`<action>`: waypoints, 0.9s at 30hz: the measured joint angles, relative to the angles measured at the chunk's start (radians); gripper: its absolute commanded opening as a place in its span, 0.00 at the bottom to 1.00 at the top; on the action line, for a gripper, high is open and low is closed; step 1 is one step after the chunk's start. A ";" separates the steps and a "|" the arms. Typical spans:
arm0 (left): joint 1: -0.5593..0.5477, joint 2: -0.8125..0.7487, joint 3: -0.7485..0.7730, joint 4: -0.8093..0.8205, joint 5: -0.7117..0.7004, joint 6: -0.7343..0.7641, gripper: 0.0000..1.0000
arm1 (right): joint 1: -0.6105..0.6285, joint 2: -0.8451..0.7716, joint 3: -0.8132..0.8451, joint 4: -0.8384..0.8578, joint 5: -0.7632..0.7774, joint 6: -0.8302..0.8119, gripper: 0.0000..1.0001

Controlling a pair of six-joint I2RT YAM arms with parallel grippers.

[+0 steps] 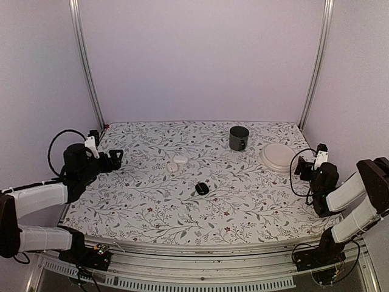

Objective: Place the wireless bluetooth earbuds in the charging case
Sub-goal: Reset both arms

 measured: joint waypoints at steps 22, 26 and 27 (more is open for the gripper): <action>0.113 0.429 -0.252 0.944 -0.325 0.348 0.96 | -0.024 0.097 0.032 0.209 -0.128 -0.090 0.99; 0.108 0.484 -0.339 1.085 -0.335 0.362 0.96 | -0.024 0.097 0.032 0.211 -0.129 -0.090 0.99; 0.108 0.486 -0.328 1.099 -0.339 0.366 0.96 | -0.024 0.097 0.032 0.211 -0.129 -0.090 0.99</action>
